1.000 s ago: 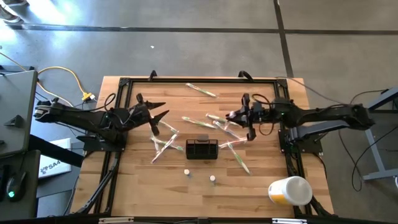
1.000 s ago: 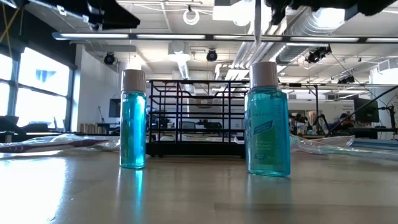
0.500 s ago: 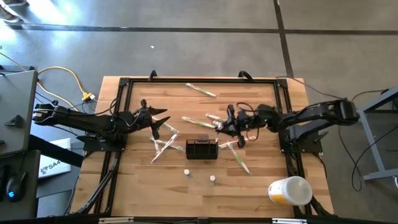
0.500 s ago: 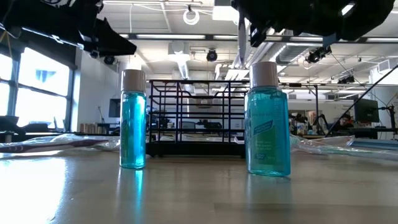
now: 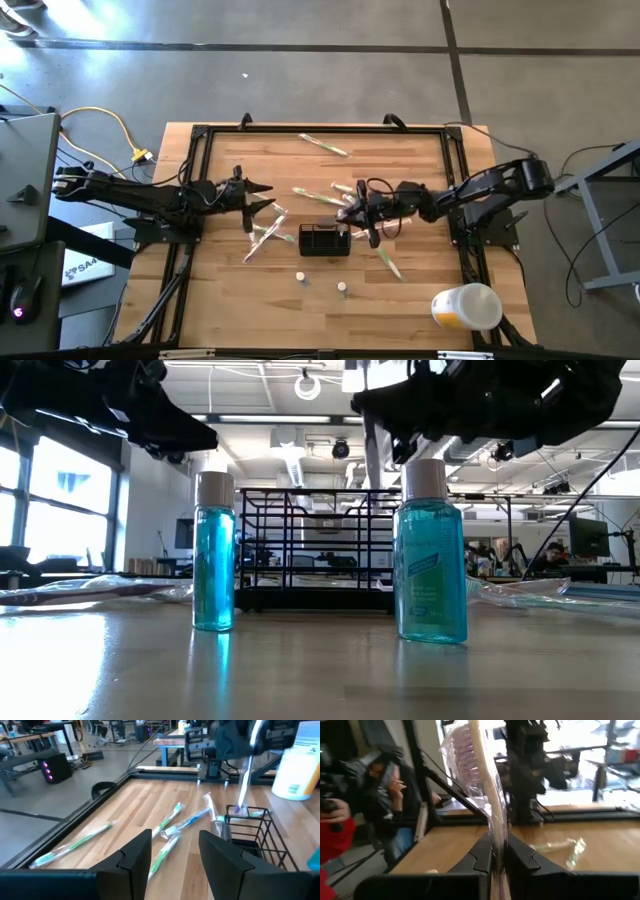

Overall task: Pick & Place toothbrushing station
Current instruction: Put the violet toothbrush into the wire organizer, then put the mouthwash into the wire organizer

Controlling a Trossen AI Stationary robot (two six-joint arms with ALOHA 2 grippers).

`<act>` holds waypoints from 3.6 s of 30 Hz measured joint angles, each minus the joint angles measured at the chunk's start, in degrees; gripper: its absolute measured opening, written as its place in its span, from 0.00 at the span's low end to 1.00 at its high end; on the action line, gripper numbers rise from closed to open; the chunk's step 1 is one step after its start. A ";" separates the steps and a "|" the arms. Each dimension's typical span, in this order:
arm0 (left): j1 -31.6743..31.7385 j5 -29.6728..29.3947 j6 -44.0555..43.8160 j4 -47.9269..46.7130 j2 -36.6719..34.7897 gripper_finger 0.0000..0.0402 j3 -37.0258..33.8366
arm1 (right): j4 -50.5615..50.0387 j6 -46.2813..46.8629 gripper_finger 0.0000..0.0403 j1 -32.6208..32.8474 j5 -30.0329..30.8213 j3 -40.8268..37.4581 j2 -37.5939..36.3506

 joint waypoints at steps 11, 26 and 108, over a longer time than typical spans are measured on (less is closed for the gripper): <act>0.00 2.24 -2.17 -0.16 0.00 0.40 0.00 | 3.64 5.48 0.05 2.76 11.03 0.00 6.64; 0.00 6.67 -3.53 -0.02 0.00 0.40 0.00 | 1.35 6.94 0.05 7.33 19.56 0.02 9.82; -0.02 11.89 -7.92 -7.91 0.02 0.40 0.04 | -36.95 -8.88 0.51 19.82 30.84 0.02 -22.55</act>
